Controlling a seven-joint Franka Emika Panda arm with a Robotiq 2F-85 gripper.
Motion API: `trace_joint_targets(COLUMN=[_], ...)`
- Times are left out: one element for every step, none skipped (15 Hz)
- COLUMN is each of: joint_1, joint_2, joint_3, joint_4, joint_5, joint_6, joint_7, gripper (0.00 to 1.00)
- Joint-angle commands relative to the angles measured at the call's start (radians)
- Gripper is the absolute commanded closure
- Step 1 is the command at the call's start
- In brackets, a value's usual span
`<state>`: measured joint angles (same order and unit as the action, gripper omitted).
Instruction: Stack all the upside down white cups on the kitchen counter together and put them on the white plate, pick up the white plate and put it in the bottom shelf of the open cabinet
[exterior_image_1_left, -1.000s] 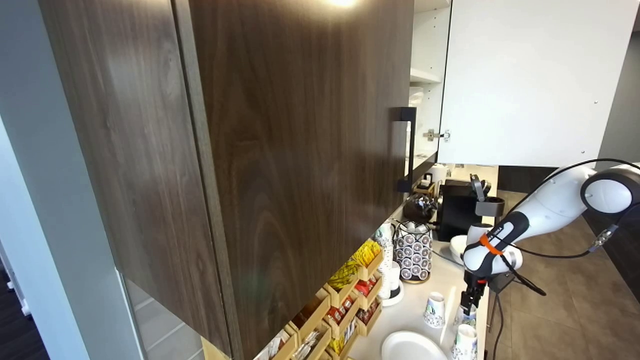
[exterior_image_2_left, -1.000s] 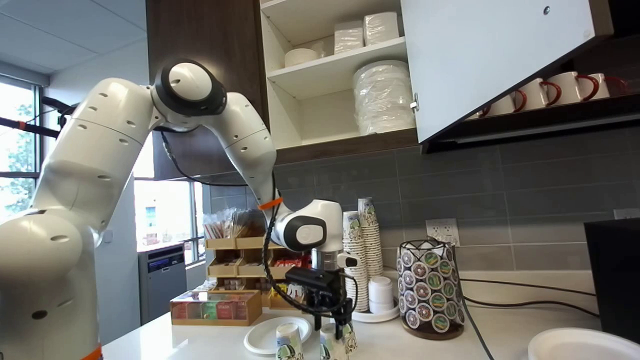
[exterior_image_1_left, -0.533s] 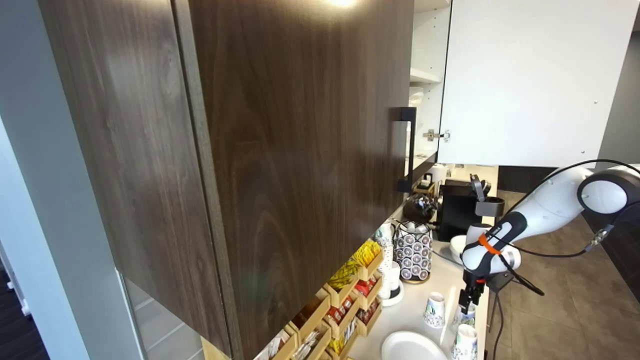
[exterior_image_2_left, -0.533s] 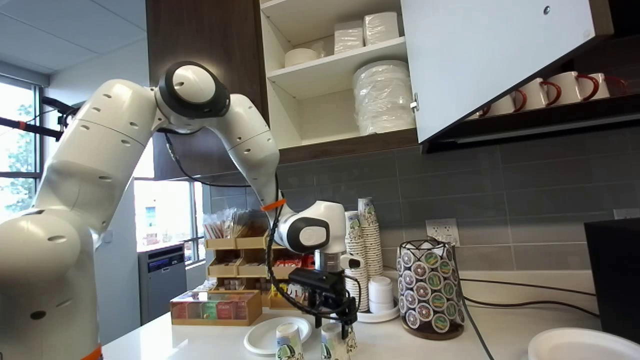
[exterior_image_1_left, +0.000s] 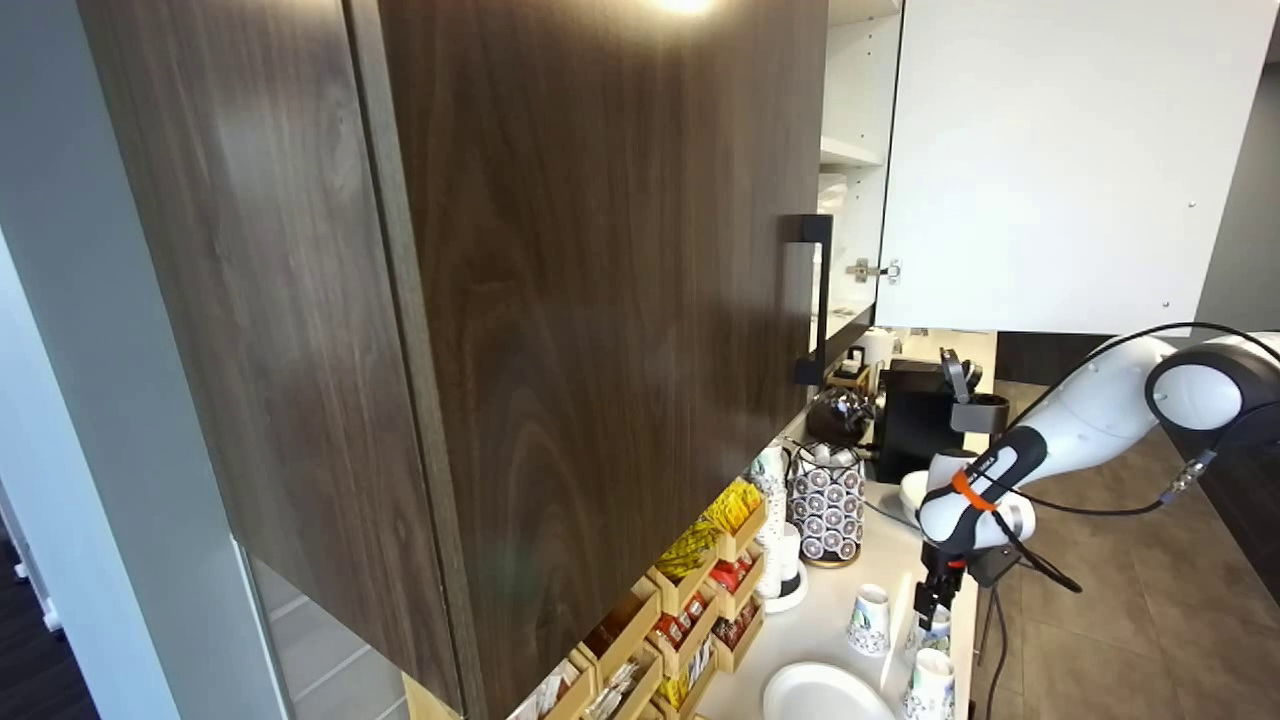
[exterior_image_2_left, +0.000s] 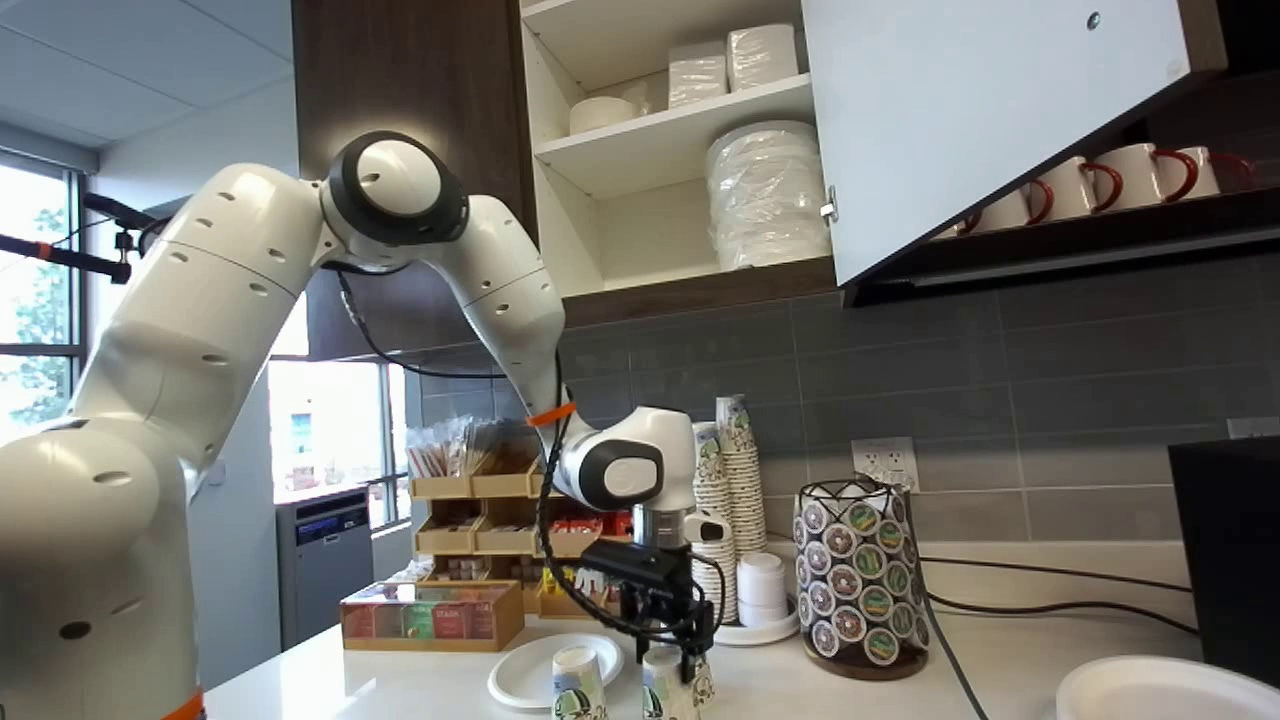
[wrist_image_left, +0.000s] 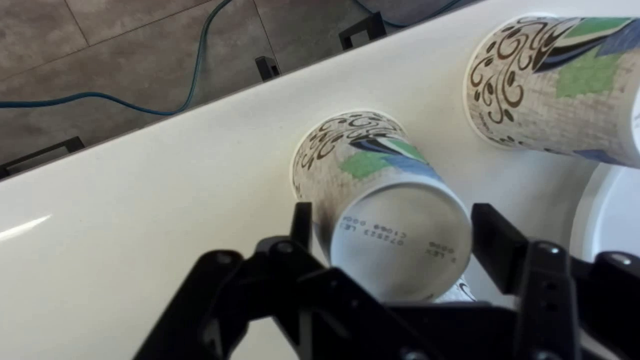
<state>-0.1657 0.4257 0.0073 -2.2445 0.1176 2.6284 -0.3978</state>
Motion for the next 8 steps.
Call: trace_joint_targets(joint_1=[-0.016, -0.01, -0.007, -0.002, 0.01, 0.019, 0.037, 0.057], joint_2=[0.023, 0.017, 0.006, -0.008, -0.03, -0.049, -0.075, -0.104], joint_3=[0.018, 0.013, 0.011, 0.006, -0.006, -0.016, -0.035, -0.054], joint_4=[0.028, 0.03, 0.029, 0.028, 0.026, 0.025, 0.023, 0.023], joint_5=[-0.006, -0.015, -0.023, -0.033, -0.057, -0.082, -0.122, -0.17], joint_6=[-0.01, -0.015, -0.021, -0.029, -0.043, -0.052, -0.068, -0.094], joint_7=[0.008, 0.014, 0.017, 0.023, 0.036, 0.047, 0.071, 0.1], gripper=[0.51, 0.58, 0.59, 0.59, 0.59, 0.59, 0.59, 0.59])
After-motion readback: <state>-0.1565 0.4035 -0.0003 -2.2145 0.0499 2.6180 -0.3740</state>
